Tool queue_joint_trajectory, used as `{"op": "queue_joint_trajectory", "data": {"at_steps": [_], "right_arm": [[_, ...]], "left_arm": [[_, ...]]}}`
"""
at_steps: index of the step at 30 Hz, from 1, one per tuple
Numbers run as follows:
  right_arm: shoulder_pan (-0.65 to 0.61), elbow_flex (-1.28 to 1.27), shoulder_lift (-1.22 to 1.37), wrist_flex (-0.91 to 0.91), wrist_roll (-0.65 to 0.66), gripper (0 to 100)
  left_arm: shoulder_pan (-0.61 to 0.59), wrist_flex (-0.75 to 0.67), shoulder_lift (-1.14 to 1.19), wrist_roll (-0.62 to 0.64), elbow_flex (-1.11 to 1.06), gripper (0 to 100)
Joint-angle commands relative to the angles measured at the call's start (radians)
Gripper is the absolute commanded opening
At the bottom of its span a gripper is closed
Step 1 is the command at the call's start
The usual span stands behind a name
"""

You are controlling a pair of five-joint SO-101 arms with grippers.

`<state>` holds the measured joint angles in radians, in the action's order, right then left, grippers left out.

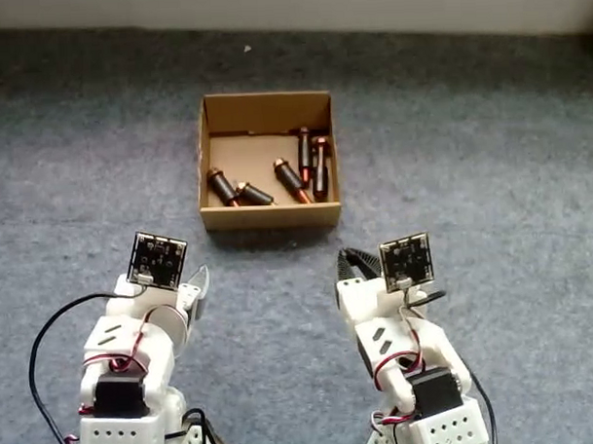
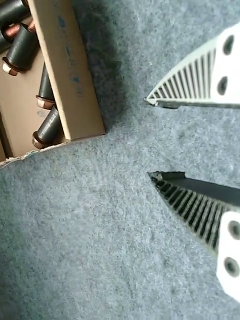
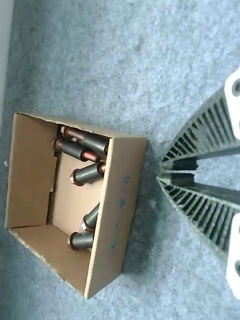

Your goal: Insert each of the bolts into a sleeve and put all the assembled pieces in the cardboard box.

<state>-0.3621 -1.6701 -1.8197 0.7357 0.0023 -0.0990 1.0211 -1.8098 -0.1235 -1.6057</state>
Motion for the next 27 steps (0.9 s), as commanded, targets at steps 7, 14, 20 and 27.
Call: {"op": "queue_joint_trajectory", "data": {"at_steps": [7,14,20,27], "right_arm": [[0.082,-0.130,-0.015,0.125,0.012,0.5],[0.096,-0.130,-0.015,0.338,0.012,0.5],[0.096,-0.130,-0.015,0.515,0.014,0.5],[0.096,-0.130,-0.015,0.512,0.017,0.5]], "left_arm": [[-0.005,-0.087,-0.002,-0.005,-0.033,22],[-0.001,-0.164,0.001,-0.005,-0.091,22],[0.005,0.026,0.001,-0.011,-0.091,22],[0.001,0.233,0.001,-0.011,-0.091,22]]}}
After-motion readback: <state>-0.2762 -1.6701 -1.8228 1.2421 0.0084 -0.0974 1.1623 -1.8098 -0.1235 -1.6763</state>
